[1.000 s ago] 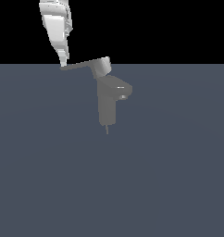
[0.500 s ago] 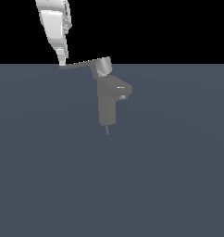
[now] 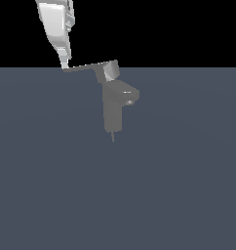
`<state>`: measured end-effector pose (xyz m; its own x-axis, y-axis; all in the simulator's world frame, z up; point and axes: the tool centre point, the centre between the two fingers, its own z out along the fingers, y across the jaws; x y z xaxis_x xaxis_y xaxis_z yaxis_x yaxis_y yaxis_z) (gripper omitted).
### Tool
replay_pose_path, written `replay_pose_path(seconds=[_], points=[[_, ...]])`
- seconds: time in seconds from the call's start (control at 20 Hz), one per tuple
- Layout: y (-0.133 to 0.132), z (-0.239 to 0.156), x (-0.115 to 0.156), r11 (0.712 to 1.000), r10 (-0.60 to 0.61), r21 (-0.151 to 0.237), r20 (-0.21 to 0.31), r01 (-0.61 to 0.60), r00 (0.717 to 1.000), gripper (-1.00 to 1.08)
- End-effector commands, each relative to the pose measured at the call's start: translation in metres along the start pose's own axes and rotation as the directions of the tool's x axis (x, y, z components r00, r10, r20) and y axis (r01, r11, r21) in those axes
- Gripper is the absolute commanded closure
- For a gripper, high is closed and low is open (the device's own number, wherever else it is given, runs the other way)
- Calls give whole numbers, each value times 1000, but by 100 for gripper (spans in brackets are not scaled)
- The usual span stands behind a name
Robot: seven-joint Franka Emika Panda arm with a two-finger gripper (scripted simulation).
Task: Turn on the faucet by rotating a designated handle.
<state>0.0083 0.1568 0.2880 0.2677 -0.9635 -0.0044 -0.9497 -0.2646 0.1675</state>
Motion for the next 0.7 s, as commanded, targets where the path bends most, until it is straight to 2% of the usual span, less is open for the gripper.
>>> replay_pose_path(seconds=[0.0,0.65], points=[[10,8,6,1000,10,-21,0,-10,1000,108],[45,12,9,999,15,-28,1,-15,1000,108]])
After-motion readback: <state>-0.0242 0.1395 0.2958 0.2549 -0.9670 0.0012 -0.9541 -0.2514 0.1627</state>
